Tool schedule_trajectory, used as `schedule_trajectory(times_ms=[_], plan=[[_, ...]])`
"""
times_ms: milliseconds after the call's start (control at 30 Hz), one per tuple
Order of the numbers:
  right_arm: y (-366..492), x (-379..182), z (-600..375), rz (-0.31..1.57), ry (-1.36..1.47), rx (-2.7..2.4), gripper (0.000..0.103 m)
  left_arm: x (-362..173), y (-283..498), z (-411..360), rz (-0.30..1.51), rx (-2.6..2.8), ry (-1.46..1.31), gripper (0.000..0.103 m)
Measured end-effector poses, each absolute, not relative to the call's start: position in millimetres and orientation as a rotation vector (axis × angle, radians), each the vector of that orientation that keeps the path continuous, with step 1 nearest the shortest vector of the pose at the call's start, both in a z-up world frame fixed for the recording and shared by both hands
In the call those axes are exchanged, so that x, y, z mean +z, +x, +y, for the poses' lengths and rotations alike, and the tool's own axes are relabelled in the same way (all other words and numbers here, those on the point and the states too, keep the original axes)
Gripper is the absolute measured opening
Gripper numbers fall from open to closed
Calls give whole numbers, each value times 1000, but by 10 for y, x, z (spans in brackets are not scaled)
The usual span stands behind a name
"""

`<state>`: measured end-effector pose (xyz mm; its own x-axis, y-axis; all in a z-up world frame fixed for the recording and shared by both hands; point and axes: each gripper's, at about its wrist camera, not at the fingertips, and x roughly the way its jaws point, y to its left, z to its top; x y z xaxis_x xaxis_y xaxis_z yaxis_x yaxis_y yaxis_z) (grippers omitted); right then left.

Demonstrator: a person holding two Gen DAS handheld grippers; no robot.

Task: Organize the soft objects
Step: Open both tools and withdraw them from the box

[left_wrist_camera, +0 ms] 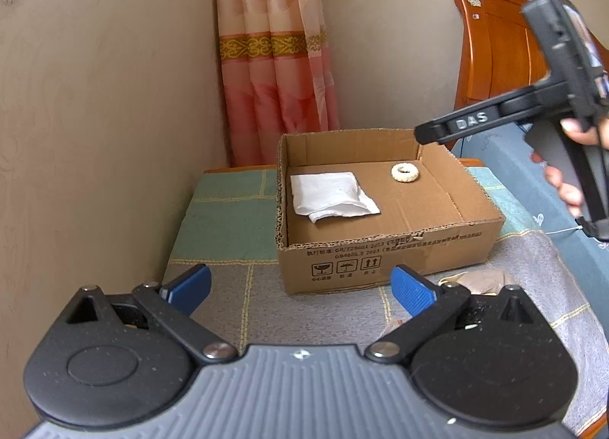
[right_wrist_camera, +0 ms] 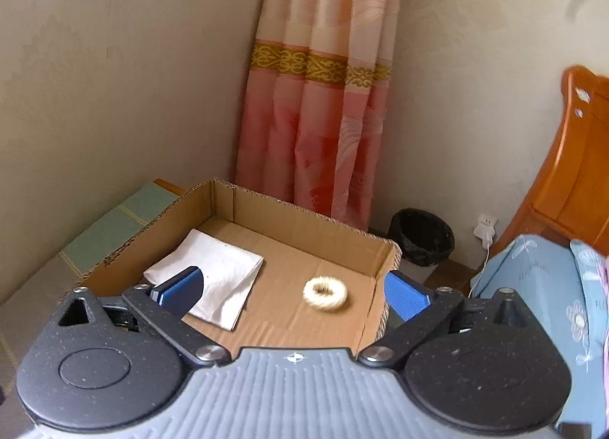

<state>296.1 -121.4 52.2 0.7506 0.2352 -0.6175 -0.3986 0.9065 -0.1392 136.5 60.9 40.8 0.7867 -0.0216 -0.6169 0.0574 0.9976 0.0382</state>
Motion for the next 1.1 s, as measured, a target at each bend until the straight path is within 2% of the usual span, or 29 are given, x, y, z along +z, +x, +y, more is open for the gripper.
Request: schedule_trajectory(times_ms=[467,733,1100], plan=[[2060,454,-1619,649,-225,287,103,266,1142,522,687,-1,58,101],[1657,145,-1953,688,-186,217,103,24,1138,557,746,12,43,101],[1348,-416,-2090,833,-141,196,103,-254,1240,350,818,-108,70,101]])
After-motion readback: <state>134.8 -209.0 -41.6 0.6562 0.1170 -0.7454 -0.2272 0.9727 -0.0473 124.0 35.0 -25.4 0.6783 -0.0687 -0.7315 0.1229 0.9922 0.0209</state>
